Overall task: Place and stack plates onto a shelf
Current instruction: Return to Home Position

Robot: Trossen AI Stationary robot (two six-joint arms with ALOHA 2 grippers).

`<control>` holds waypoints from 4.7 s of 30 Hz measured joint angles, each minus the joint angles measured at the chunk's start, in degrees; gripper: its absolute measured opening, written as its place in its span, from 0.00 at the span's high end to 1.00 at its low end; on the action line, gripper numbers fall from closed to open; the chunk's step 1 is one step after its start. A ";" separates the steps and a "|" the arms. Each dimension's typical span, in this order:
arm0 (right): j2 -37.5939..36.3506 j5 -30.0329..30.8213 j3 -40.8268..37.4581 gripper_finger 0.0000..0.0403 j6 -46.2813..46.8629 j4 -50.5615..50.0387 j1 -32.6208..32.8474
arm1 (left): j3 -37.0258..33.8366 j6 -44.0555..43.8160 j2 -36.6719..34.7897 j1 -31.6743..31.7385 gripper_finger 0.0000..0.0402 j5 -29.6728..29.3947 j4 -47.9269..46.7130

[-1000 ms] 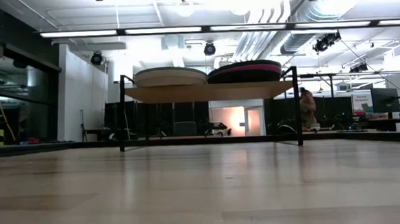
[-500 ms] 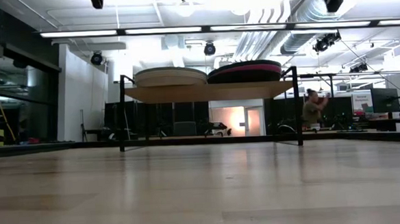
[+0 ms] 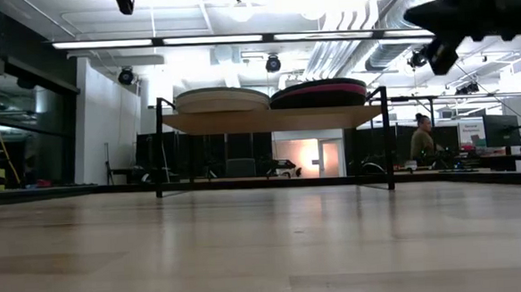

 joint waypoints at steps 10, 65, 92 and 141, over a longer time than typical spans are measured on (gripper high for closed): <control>-11.90 2.41 -9.55 1.00 2.87 3.20 0.00 | 0.00 -0.02 0.00 0.00 1.00 0.03 -1.99; -14.91 -1.97 -10.16 1.00 -0.61 -7.76 0.15 | -40.73 -6.89 -37.88 -8.38 1.00 2.35 22.41; -14.89 -1.99 -10.16 1.00 -0.61 -7.79 0.15 | -43.04 5.48 -39.81 -12.87 1.00 1.07 2.66; -14.89 -1.99 -10.16 1.00 -0.61 -7.79 0.15 | -43.04 1.55 -38.62 -12.85 1.00 0.63 2.54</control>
